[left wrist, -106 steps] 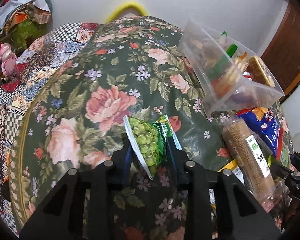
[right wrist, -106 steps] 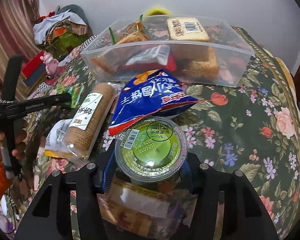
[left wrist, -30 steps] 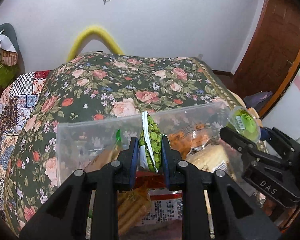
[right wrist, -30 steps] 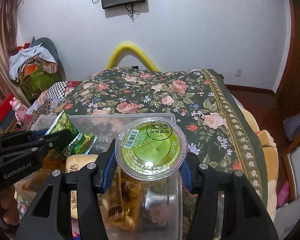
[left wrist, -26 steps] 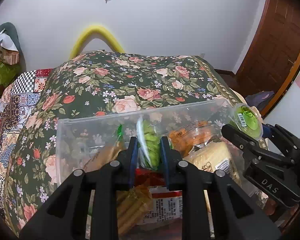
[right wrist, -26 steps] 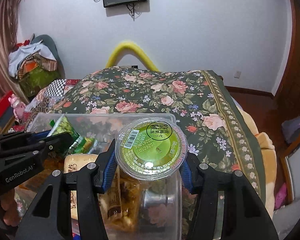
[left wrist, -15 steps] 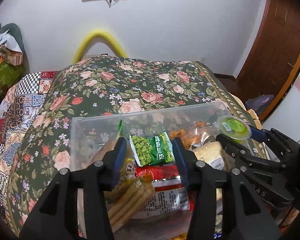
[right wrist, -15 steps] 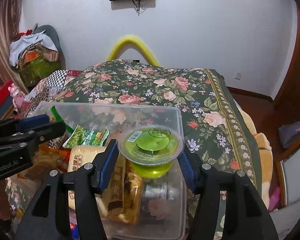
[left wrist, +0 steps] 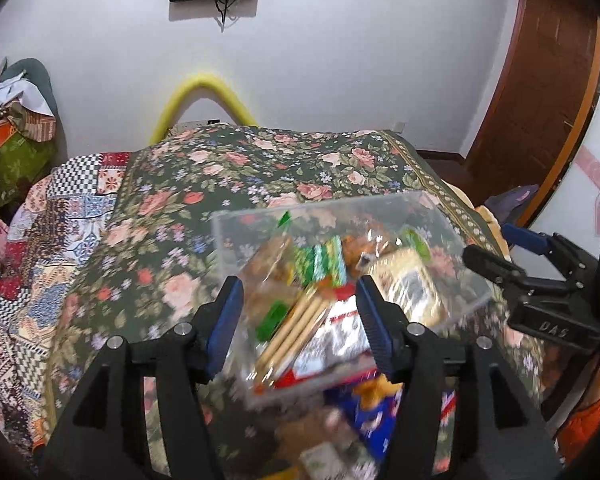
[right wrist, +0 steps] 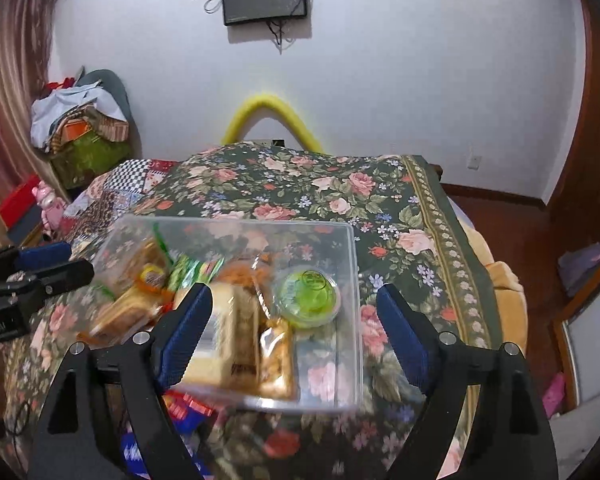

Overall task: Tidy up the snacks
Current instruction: 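Lower the pea bag and jelly cup into the clear box and open both tools, then grasp the tall biscuit roll pack with the left tool while the right tool grasps the blue cracker bag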

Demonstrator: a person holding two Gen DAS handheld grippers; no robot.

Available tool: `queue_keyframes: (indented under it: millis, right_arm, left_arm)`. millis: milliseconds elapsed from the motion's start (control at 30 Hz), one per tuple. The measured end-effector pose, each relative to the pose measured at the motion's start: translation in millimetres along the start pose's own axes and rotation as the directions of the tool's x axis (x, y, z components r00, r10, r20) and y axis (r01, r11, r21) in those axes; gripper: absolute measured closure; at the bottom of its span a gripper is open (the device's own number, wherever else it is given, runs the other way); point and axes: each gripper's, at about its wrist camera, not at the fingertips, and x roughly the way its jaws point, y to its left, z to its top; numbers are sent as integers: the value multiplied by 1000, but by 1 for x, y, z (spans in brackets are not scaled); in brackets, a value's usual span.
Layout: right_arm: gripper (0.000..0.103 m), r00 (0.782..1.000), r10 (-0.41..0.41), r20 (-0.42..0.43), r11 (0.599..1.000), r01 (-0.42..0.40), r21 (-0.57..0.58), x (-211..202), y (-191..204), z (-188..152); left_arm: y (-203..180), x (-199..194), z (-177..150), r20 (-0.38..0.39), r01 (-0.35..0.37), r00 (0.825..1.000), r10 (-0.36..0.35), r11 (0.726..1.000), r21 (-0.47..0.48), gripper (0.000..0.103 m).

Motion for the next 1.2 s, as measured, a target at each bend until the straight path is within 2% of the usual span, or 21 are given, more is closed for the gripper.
queue_keyframes:
  millis: [167, 367, 467, 633, 767, 900, 1067, 1200]
  right_arm:
    - [18, 1000, 7, -1, 999, -7, -34, -24, 17, -19]
    - [18, 999, 42, -33, 996, -44, -71, -36, 48, -44]
    - [17, 992, 100, -74, 993, -104, -52, -26, 61, -58]
    - [17, 978, 124, -166, 988, -137, -71, 4, 82, -75]
    - [17, 961, 121, -250, 988, -141, -64, 37, 89, -83]
    - [16, 954, 94, -285, 989, -122, -82, 49, 93, -89]
    - [18, 950, 102, -295, 988, -132, -84, 54, 90, -91]
    - [22, 957, 103, -270, 988, -129, -81, 44, 85, -94]
  left_arm:
    - [9, -31, -26, -12, -8, 1000, 8, 1000, 10, 42]
    - [23, -48, -68, -72, -2, 997, 2, 1000, 6, 40]
    - [34, -47, -92, -115, -18, 993, 18, 1000, 1, 40]
    - [47, -39, -117, -174, -29, 984, 27, 1000, -11, 40]
    - [50, -35, -126, -195, -32, 980, 30, 999, -9, 40]
    - [49, -28, -128, -202, -12, 979, 5, 999, -34, 40]
    - [42, -18, -127, -220, 16, 975, -26, 999, -48, 40]
    - [32, -17, -126, -214, 36, 976, -46, 998, -50, 40]
